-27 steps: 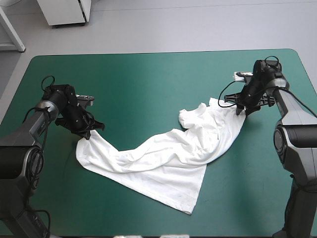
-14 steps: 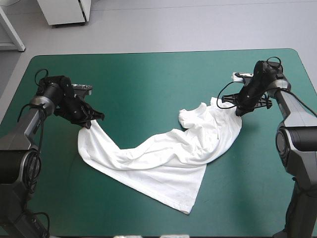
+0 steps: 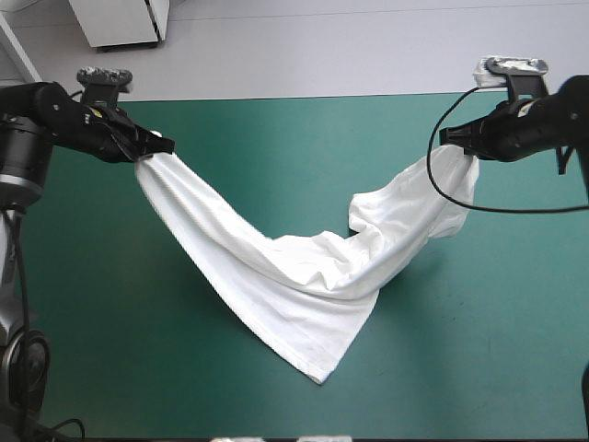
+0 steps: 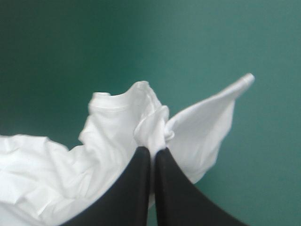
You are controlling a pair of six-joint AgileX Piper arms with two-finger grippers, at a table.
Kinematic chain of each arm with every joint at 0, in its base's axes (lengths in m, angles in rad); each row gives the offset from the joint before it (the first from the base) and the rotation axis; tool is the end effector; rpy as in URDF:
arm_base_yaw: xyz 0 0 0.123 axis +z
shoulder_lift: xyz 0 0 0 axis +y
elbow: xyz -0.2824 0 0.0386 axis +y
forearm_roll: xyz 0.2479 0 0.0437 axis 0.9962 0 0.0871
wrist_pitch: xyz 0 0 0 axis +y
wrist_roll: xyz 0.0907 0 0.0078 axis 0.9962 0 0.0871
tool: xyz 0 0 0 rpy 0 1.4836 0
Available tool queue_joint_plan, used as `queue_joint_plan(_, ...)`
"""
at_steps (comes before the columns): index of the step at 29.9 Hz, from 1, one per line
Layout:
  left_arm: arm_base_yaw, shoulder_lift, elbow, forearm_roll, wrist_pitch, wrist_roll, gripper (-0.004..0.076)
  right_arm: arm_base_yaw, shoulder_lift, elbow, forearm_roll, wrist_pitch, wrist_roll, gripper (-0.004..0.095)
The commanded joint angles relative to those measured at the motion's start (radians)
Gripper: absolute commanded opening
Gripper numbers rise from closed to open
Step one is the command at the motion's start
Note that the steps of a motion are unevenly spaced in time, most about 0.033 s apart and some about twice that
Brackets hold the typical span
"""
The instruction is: Fold the cloth
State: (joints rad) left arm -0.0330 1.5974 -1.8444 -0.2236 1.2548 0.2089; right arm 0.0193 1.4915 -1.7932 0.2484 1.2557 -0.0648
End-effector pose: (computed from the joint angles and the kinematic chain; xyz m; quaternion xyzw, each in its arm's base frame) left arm 0.3293 -0.0301 0.4368 0.1146 0.9347 -0.0833 0.3260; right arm 0.2972 0.0270 0.4559 -0.0437 0.9304 0.1160 0.3448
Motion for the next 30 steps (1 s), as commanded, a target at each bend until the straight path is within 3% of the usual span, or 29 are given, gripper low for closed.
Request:
queue_joint_plan(1,0.001,-0.114,-0.131,-0.089,-0.004,-0.009,-0.0009,-0.002,-0.168,-0.062,0.067,-0.034,-0.056,-0.0017)
queue_joint_plan(9,0.001,-0.229,-0.409,-0.131,-0.009,-0.005,-0.0009,-0.002,-0.361,-0.226,0.084,-0.12,-0.088,-0.0017)
queue_joint_plan(17,0.001,-0.299,-0.6,-0.176,-0.084,-0.011,-0.0009,-0.002,-0.392,-0.432,0.103,-0.139,-0.09,-0.0017)
queue_joint_plan(21,0.001,-0.308,-0.619,-0.169,-0.074,-0.007,-0.0009,-0.002,-0.39,-0.451,0.086,-0.113,-0.085,-0.0017)
queue_joint_plan(24,0.001,-0.3,-0.602,-0.161,-0.03,-0.007,-0.0009,-0.002,-0.362,-0.445,0.049,-0.008,-0.06,-0.0017)
queue_joint_plan(30,0.001,-0.227,-0.479,-0.154,0.031,-0.027,-0.0009,-0.002,-0.315,-0.298,0.043,-0.008,-0.017,-0.0017)
